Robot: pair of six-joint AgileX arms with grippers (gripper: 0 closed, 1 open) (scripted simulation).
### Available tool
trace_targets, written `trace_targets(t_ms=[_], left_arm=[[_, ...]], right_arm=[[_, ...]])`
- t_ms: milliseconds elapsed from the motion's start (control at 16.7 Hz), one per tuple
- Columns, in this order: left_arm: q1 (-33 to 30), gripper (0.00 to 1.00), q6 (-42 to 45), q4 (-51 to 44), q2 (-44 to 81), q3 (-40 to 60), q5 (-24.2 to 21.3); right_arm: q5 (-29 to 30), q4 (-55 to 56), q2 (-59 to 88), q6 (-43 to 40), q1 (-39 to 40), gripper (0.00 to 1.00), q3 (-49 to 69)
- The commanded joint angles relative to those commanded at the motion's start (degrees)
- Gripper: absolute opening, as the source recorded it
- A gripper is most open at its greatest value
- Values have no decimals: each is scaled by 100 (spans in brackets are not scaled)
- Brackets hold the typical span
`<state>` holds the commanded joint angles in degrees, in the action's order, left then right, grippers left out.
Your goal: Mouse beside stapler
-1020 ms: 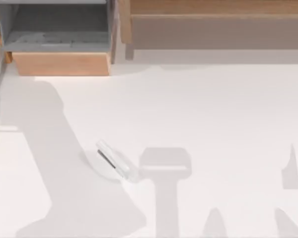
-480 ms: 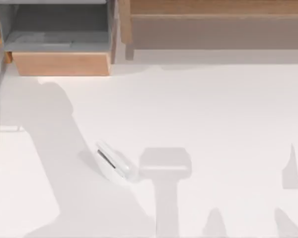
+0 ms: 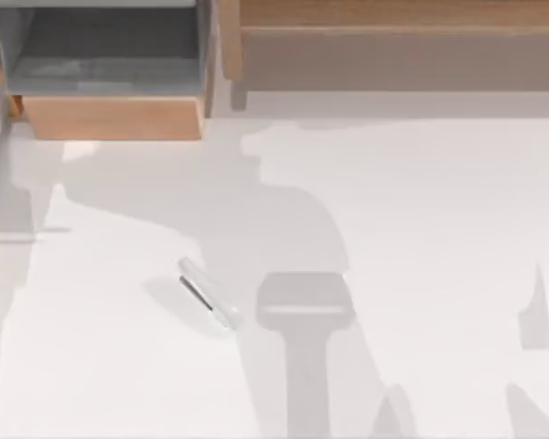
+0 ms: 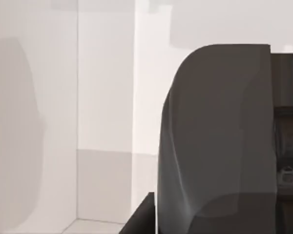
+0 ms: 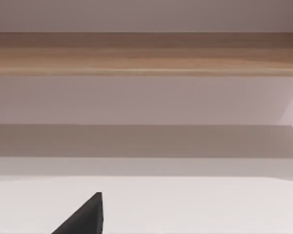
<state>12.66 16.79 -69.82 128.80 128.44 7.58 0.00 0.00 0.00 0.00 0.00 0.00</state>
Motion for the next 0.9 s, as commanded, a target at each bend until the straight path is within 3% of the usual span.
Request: trace_targets(t_ms=[480,900], left_arm=[[-2143,0,-1405,494,-1331,-1191,523],[-4226,0,-3563,1072,-1276,-2302,279]], right_arm=[[0,0,0,0,0,100,0],[0,0,0,0,0,100,0]])
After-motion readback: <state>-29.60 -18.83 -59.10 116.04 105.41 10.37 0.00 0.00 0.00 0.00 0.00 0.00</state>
